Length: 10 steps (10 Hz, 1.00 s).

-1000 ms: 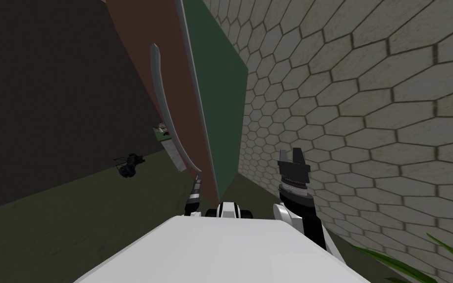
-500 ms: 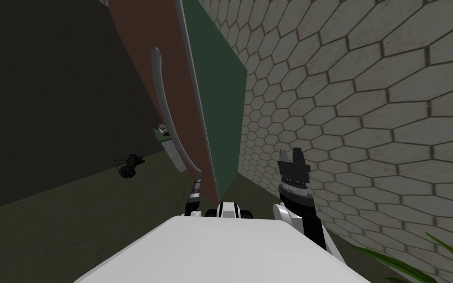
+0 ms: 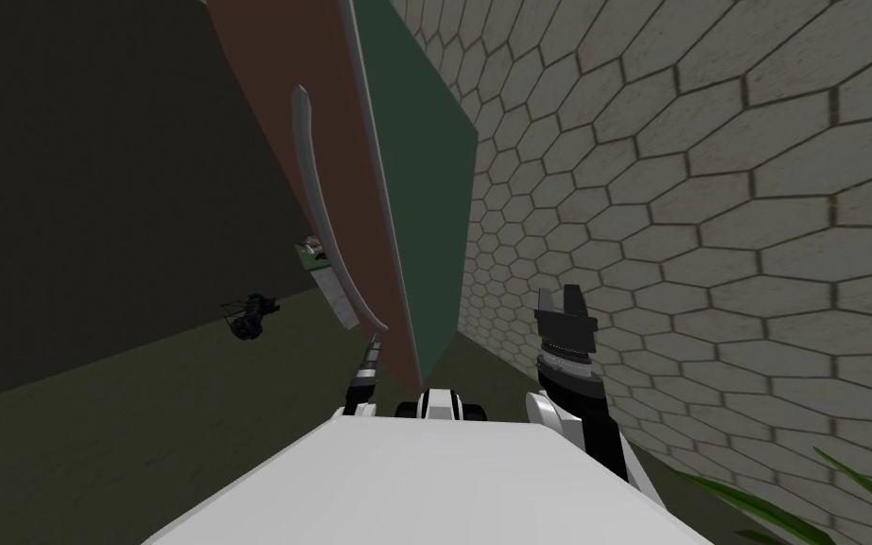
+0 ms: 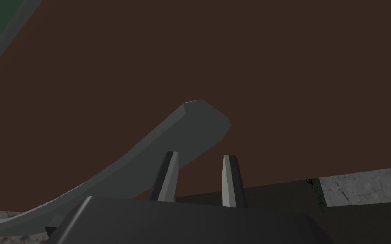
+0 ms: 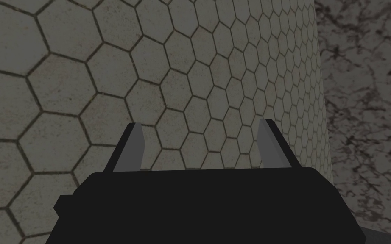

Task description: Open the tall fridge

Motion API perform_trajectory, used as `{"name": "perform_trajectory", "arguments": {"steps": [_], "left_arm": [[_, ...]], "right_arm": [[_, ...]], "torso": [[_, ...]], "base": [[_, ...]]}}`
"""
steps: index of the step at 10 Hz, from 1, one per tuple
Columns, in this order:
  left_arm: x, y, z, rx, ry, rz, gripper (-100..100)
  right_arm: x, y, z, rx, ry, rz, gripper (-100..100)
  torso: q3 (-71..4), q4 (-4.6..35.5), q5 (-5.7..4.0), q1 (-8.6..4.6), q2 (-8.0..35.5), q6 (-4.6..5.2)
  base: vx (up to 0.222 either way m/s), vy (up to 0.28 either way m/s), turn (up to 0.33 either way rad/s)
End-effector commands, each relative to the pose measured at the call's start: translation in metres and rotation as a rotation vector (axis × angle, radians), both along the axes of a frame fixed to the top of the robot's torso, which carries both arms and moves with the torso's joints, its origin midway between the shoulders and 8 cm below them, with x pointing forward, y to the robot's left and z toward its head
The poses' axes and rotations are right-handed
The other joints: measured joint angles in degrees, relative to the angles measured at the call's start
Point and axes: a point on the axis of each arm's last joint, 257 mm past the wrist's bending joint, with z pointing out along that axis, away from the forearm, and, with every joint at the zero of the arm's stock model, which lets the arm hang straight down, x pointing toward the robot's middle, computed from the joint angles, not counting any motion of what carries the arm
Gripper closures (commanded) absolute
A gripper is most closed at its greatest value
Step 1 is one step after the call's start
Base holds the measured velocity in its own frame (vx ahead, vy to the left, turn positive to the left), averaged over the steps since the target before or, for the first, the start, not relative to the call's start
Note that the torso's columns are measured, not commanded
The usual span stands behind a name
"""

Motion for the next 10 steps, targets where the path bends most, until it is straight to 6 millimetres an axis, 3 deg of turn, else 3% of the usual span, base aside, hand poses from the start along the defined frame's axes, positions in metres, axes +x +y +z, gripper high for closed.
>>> {"name": "perform_trajectory", "arguments": {"steps": [1, 10], "left_arm": [[0.014, 0.012, 0.011, 0.051, 0.009, -0.009, -100], [0.062, 0.016, 0.036, 0.103, 0.064, -0.006, -100]], "right_arm": [[0.000, 0.000, 0.000, 0.000, 0.000, 0.000, 0], [0.000, 0.000, 0.000, 0.000, 0.000, 0.000, 0]], "torso": [[0.0, 0.1, -0.08, -0.12, 0.1, 0.05], [-0.1, 0.4, -0.34, -0.37, -0.1, 0.35]], "base": [[-0.047, -0.030, 0.002], [-0.044, -0.028, 0.020]]}}
